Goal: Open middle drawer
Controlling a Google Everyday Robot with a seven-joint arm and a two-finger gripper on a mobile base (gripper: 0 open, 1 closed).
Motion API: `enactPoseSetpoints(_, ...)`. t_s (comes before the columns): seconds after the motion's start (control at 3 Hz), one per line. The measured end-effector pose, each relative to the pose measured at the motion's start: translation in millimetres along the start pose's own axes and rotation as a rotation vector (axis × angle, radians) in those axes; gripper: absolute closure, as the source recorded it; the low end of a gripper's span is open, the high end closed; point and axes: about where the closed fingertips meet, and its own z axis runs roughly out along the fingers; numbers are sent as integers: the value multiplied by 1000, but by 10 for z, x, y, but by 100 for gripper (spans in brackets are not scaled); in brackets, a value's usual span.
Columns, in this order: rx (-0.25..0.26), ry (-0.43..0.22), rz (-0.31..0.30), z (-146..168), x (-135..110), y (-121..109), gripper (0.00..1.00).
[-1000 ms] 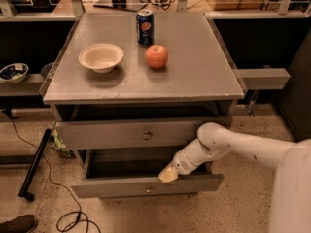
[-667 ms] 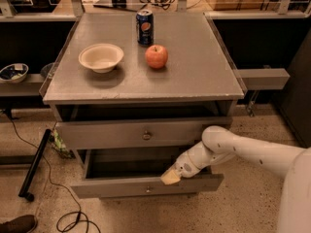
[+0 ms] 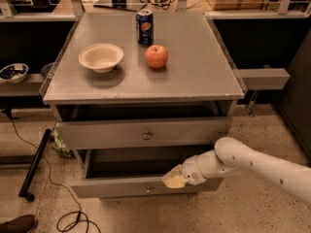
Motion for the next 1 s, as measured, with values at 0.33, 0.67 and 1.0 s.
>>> enactPoseSetpoints(0.33, 1, -6, -7, -8, -3, 9, 73)
enactPoseSetpoints(0.67, 1, -6, -7, -8, -3, 9, 50)
enactPoseSetpoints(1.0, 1, -6, -7, -8, -3, 9, 27)
